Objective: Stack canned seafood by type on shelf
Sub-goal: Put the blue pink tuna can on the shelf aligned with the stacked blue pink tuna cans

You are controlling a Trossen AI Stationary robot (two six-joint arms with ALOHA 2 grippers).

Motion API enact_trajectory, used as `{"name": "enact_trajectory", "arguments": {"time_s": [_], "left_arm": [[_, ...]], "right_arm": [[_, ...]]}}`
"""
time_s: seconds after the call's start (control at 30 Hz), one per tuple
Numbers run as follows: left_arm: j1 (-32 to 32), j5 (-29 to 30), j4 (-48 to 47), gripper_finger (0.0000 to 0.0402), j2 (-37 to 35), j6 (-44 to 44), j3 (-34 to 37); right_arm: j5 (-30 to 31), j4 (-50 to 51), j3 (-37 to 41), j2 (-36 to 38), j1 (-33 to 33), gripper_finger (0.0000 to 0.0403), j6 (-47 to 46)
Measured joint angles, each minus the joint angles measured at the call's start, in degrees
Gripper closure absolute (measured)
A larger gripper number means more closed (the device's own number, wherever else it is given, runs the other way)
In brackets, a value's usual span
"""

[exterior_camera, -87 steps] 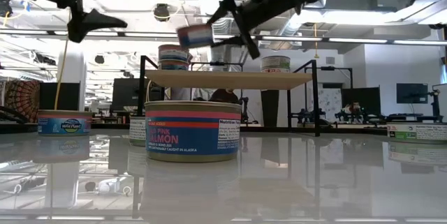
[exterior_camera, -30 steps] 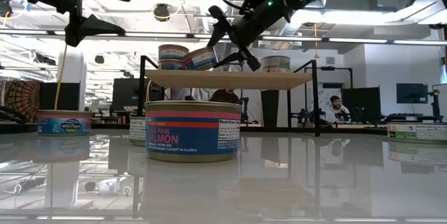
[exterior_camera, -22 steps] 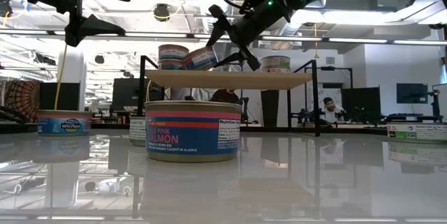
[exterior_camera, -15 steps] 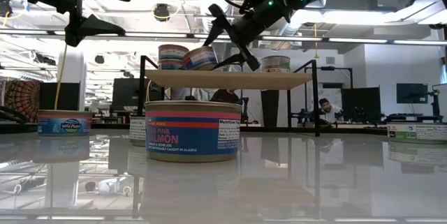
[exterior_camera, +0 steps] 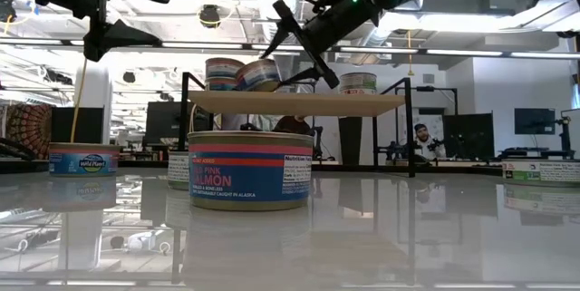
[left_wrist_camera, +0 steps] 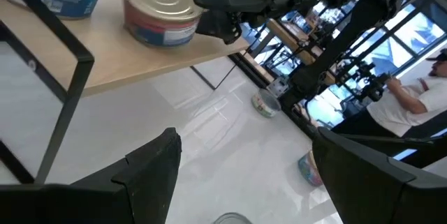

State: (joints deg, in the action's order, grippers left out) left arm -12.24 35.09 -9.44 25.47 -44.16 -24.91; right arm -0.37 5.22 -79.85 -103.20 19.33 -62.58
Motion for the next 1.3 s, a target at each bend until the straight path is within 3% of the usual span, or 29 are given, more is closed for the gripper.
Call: {"name": "enact_trajectory", "arguments": {"time_s": [0.4,0.57,0.73,0.83,1.03,1.17,1.3], "left_arm": [[0.0,0.0,-2.5,0.0093,0.0,1.2,0.0],[0.0,-0.1,-8.3,0.0093,0.0,6.3,0.0],[0.0,-5.1,-9.0,0.0093,0.0,6.6,0.0],[0.0,-8.1,-9.0,0.0093,0.0,7.8,0.0],[0.0,-8.1,-8.6,0.0093,0.0,7.8,0.0],[0.0,-8.1,-8.6,0.0093,0.0,7.4,0.0],[0.0,-8.1,-8.6,0.0093,0.0,7.5,0.0]], "right_arm": [[-0.4,9.5,-1.9,1.5,0.3,0.0100,7.3],[-0.4,15.1,-6.6,3.7,0.2,0.0100,19.6],[-0.3,25.7,-9.1,6.2,-1.5,0.0100,42.3],[-0.1,30.4,-9.1,7.3,-2.4,0.0100,44.9],[0.3,37.6,-9.1,7.3,-2.4,0.0101,45.4],[0.3,38.1,-9.1,6.5,-2.4,0.0125,49.4],[0.4,37.0,-8.7,6.4,-2.2,0.0193,52.3]]}}
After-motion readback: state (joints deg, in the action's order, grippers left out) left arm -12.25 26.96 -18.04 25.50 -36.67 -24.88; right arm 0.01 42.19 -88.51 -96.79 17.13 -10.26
